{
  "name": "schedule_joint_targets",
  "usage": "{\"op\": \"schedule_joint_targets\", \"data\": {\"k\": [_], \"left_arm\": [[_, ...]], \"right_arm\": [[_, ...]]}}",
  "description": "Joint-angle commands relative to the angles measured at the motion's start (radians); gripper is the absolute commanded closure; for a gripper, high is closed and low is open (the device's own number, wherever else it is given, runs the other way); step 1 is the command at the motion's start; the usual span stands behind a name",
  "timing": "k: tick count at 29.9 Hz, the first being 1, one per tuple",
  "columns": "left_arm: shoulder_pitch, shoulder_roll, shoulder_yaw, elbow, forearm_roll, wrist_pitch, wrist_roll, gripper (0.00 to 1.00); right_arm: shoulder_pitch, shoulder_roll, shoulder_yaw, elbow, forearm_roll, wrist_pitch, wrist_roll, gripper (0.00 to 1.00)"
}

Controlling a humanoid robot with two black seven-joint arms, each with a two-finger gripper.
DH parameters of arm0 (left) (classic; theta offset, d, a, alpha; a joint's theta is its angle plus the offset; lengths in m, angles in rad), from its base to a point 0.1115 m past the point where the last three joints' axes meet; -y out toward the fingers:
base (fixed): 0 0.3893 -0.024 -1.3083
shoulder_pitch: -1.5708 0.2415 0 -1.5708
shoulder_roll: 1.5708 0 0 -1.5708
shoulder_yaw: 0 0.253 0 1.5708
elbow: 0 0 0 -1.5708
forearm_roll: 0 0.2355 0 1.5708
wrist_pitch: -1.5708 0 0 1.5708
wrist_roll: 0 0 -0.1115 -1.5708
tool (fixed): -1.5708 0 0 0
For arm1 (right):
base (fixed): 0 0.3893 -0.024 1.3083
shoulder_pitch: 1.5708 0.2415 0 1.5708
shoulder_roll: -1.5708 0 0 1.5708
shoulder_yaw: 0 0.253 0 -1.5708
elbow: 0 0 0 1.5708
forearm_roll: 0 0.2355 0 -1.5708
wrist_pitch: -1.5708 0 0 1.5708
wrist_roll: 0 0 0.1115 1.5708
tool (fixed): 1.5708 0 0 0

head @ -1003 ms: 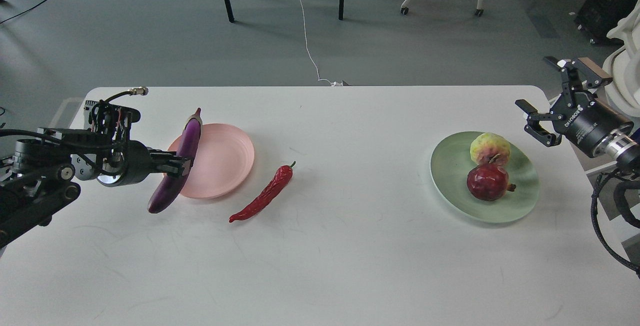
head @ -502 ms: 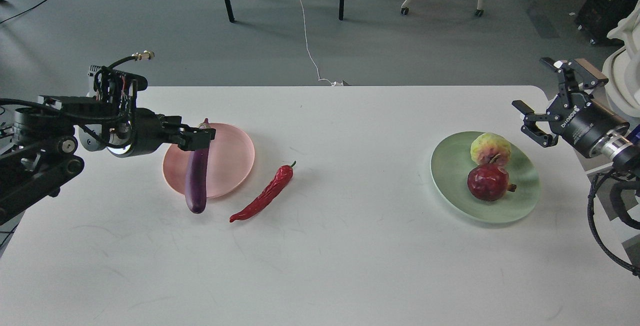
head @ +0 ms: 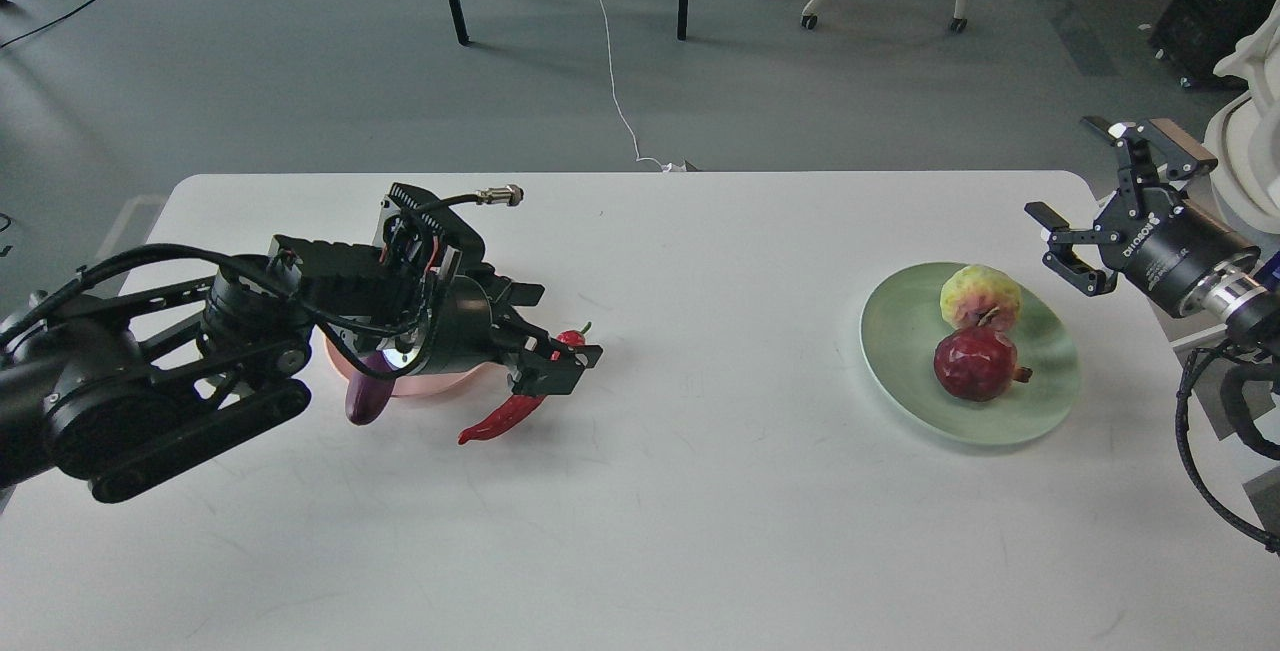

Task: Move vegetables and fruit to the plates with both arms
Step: 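Move the left gripper to the red chili pepper and grasp it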

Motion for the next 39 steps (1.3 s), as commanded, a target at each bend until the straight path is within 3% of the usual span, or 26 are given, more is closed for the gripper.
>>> {"op": "schedule_joint_targets", "data": {"k": [1, 13, 25, 32, 35, 39], "left_arm": [[0.004, -0.03, 0.007, 0.072, 0.041, 0.0, -0.018, 0.01], [-0.048, -0.18, 0.136, 0.208, 0.109, 0.0, -0.021, 0.04], [-0.045, -0.178, 0.154, 0.264, 0.121, 0.0, -0.033, 0.05], [-0.032, -0.192, 0.156, 0.287, 0.118, 0.0, -0.033, 0.14], [-0.032, -0.2, 0.156, 0.299, 0.115, 0.0, -0.033, 0.23], [-0.032, -0.203, 0.156, 0.301, 0.112, 0.0, -0.025, 0.6]], "right_arm": [[0.0, 0.0, 0.0, 0.0, 0.0, 0.0, 0.0, 0.02], [-0.003, 0.004, 0.006, 0.005, 0.0, 0.0, 0.0, 0.02], [-0.02, -0.003, 0.008, 0.006, 0.0, 0.0, 0.0, 0.02], [-0.019, -0.003, 0.008, 0.005, 0.0, 0.0, 0.0, 0.02], [-0.02, -0.003, 0.012, 0.005, 0.0, 0.0, 0.0, 0.02], [-0.019, -0.004, 0.012, 0.005, 0.0, 0.0, 0.0, 0.02]]}}
